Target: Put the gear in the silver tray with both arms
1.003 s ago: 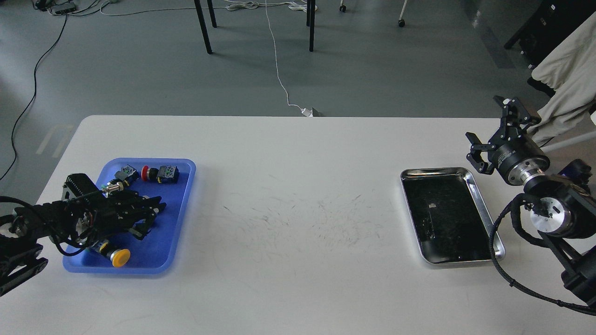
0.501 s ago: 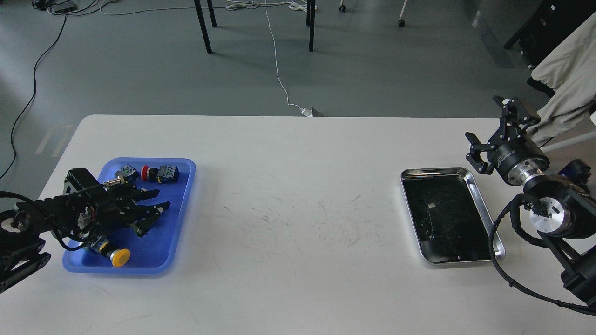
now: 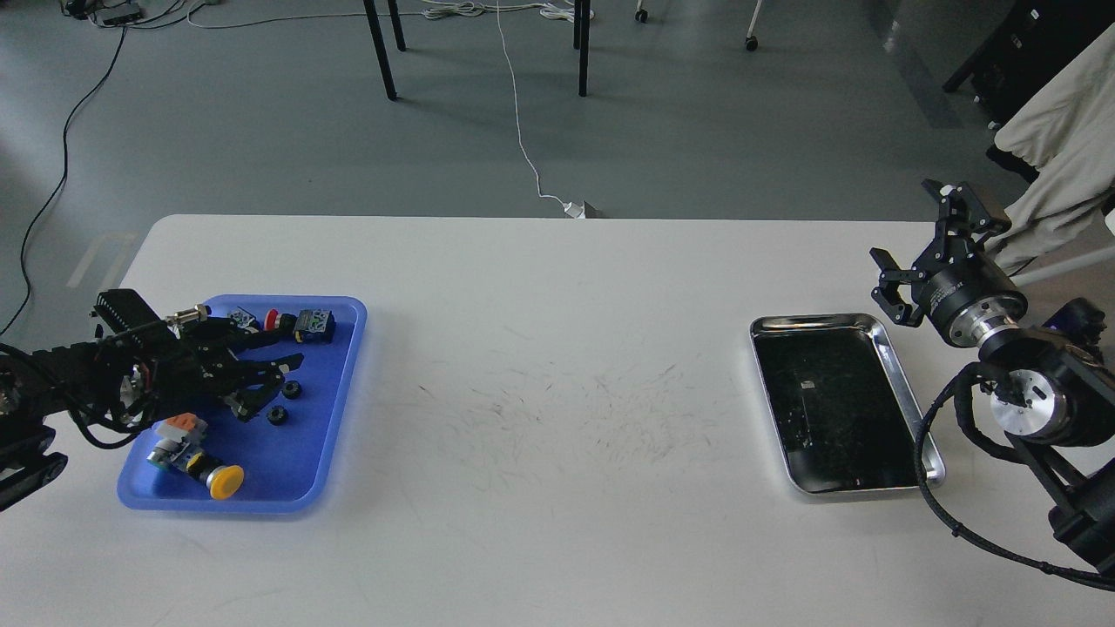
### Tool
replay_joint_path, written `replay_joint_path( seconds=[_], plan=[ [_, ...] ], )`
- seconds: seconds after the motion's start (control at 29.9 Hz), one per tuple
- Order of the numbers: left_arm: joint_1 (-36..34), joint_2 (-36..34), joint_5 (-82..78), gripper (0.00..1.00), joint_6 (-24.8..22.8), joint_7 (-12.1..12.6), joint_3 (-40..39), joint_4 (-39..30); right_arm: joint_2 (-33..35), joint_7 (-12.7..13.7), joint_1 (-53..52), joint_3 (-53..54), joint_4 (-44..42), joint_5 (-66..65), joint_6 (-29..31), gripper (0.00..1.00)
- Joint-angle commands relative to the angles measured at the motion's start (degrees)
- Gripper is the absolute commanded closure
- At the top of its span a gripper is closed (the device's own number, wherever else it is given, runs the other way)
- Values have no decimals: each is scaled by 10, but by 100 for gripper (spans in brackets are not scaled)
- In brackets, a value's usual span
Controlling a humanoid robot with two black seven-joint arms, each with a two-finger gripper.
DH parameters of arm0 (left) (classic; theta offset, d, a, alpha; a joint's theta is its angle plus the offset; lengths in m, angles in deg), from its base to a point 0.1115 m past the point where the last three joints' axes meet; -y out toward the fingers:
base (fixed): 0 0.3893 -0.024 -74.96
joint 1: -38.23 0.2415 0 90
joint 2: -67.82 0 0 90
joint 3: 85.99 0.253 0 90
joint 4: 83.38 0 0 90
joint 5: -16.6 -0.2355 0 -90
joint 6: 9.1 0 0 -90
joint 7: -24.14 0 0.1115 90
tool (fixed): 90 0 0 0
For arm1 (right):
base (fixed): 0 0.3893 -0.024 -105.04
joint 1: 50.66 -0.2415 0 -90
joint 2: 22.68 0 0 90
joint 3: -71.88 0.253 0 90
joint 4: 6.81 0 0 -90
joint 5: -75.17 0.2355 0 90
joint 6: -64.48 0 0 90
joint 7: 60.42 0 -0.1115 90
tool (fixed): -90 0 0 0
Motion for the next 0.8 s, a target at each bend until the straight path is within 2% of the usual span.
replay_joint_path(
  seconds=[0.0, 0.3, 0.77],
  plan=[
    [5, -11, 0, 56, -1, 0, 1, -18, -1, 0, 0, 0, 0, 0, 0, 1],
    [30, -11, 0, 56, -1, 0, 2, -27, -1, 0, 0, -3, 0, -7, 0, 1],
    [30, -4, -4, 59, -1, 0, 2, -18, 5, 0, 8, -2, 2, -7, 0, 1]
  ],
)
